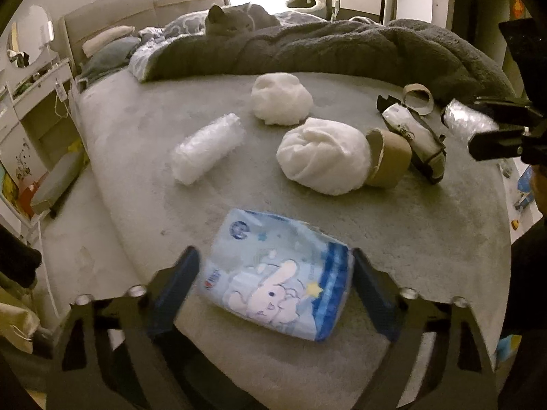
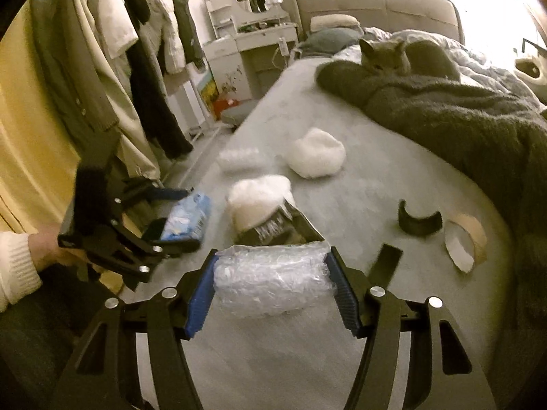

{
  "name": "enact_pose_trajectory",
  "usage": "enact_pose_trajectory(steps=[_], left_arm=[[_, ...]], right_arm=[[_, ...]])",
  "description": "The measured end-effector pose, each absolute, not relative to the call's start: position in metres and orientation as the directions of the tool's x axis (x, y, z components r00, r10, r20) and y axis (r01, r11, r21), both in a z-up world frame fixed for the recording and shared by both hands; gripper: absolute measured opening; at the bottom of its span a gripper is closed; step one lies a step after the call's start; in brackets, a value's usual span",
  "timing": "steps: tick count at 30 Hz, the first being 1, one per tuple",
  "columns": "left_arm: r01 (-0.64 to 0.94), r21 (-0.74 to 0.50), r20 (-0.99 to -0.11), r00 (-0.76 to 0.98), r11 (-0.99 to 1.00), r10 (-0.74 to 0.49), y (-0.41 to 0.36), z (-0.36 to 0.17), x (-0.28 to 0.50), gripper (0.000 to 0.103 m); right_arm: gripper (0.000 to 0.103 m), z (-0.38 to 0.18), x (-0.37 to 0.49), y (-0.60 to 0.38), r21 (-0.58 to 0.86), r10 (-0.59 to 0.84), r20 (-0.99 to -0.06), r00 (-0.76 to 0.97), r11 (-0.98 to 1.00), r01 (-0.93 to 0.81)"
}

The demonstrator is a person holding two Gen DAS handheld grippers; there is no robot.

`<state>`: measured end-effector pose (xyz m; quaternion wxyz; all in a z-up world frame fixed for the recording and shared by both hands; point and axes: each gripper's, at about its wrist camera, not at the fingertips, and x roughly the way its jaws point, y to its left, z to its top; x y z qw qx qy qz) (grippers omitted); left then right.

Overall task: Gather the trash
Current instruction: 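Grasp the diaper pack with the left tool while the right tool grasps the bubble-wrap roll, then carry the diaper pack and bubble wrap to the black bin and release both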

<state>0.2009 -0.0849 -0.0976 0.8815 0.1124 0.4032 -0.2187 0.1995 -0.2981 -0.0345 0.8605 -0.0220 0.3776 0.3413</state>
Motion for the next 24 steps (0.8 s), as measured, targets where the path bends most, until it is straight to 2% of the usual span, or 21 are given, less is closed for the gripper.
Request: enact_pose_trajectory(steps=[5, 13, 24], left_arm=[[0.464, 0.016, -0.755, 0.586, 0.886, -0.293, -0.085, -0.094, 0.198, 0.081], [0.332, -0.07, -0.695, 0.66, 0.941, -0.284, -0.049, -0.068, 0.192, 0.081], [0.087, -0.061, -0.689, 0.717, 0.994, -0.105, 0.023, -0.073, 0.187, 0.081]], right_arm=[[0.063, -0.029, 0.203, -0.283, 0.223, 0.584, -0.656, 0.478, 0.755, -0.617], [0.063, -0.016, 0.203, -0.244, 0.217, 0.615, -0.62, 0.487, 0.731, -0.647], [0.063, -0.011, 0.209, -0.166, 0.218, 0.661, -0.603, 0.447, 0.675, -0.705]])
